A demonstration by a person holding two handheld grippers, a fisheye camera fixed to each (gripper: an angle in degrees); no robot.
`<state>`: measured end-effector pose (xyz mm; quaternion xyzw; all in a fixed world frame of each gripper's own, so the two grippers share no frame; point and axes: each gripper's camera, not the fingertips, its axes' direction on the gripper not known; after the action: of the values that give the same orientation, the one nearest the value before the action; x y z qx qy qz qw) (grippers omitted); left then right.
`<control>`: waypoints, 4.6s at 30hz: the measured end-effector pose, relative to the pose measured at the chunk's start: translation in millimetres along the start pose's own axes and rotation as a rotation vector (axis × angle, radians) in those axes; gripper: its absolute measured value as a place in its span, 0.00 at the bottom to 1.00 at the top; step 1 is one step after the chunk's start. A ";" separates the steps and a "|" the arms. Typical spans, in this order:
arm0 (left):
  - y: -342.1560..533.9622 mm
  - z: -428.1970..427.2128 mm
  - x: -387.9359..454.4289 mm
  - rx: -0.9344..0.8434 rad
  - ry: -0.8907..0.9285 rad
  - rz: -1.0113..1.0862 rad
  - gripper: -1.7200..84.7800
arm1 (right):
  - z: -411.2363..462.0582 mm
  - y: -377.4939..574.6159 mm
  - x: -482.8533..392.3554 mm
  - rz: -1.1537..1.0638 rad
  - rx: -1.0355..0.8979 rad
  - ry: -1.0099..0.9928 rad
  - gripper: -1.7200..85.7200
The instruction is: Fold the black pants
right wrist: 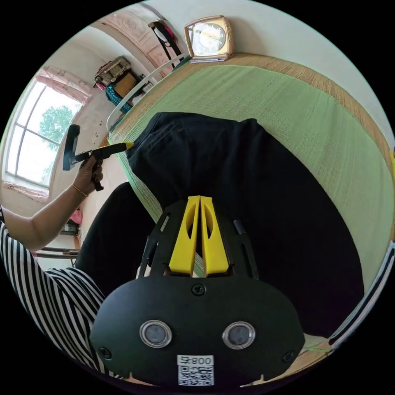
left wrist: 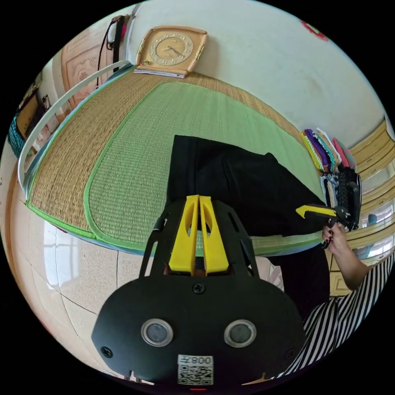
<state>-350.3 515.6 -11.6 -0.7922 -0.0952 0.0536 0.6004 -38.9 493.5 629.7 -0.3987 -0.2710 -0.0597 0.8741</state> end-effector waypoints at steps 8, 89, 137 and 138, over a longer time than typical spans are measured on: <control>-28.5 21.7 76.4 -0.001 0.010 0.036 0.02 | -31.9 74.6 8.8 0.097 0.051 0.008 0.02; -288.1 254.8 852.1 -0.249 0.606 1.278 0.05 | -276.4 503.7 159.4 0.687 0.818 -0.065 0.05; -236.6 250.2 487.9 -0.398 0.445 0.690 0.02 | -49.0 165.6 106.2 0.294 0.074 -0.204 0.02; -235.8 247.0 487.6 -0.386 0.456 0.689 0.02 | -49.2 164.5 107.1 0.296 0.088 -0.219 0.02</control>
<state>56.0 914.5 161.9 -0.8665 0.3005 0.0556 0.3946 125.4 580.6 549.9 -0.3997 -0.3054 0.1254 0.8551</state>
